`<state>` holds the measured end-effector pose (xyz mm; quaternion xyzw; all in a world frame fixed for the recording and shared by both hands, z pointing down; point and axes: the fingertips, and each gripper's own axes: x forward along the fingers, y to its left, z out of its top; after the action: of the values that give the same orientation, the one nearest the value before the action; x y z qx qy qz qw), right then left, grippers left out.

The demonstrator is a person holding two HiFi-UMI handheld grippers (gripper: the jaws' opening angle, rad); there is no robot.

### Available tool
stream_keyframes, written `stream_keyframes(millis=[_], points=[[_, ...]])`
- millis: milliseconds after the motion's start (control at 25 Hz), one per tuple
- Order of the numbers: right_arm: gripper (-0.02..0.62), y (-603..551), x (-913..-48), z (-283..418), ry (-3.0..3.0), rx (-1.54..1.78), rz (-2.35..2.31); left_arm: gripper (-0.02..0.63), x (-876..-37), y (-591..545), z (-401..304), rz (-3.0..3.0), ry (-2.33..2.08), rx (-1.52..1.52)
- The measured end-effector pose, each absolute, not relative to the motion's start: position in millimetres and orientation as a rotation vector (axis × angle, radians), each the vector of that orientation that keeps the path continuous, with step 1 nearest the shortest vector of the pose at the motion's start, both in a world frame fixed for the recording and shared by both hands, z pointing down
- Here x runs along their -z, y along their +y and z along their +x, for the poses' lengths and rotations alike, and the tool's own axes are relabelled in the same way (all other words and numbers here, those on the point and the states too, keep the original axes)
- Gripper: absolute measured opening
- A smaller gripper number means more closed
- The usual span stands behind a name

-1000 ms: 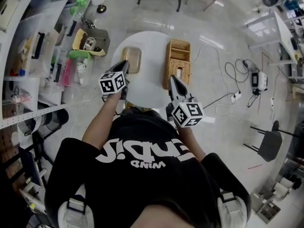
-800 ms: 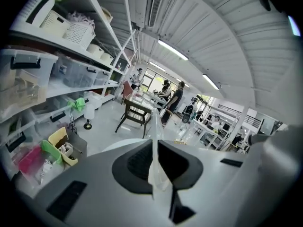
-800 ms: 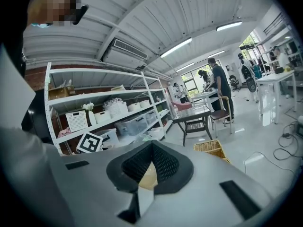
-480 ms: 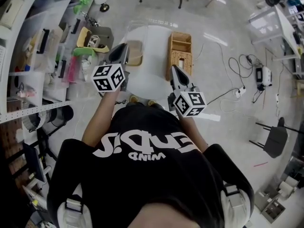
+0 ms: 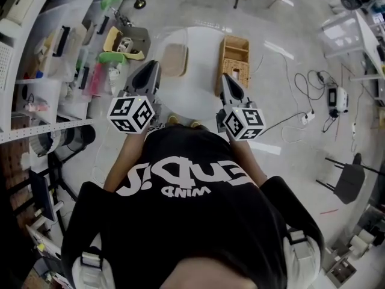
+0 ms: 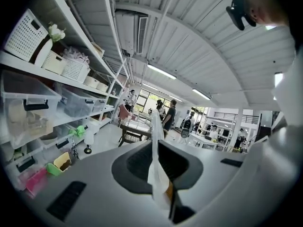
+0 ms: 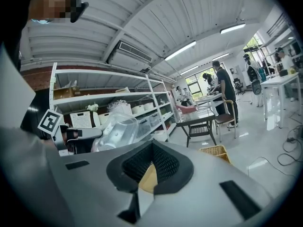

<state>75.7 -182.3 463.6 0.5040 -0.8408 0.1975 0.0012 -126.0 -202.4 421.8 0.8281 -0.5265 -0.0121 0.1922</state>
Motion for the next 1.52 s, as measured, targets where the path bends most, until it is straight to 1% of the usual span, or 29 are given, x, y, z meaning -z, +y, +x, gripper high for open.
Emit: stream_keyframes(millis=[160,600,1520], points=[[-0.002,-184,-463,73,-2.650,-0.595,1.561,0.035,-425,-190,-136,2.328,-1.535,0.069],[-0.002,-188,-466,58,-2.675,-0.565,1.494,0.035,-439,-185,-143,2.366,-1.603,0.049],[-0.002,-192,-469,60,-2.694,-0.557,1.460,0.035,-448,-183,-132,2.327,-1.602,0.023]])
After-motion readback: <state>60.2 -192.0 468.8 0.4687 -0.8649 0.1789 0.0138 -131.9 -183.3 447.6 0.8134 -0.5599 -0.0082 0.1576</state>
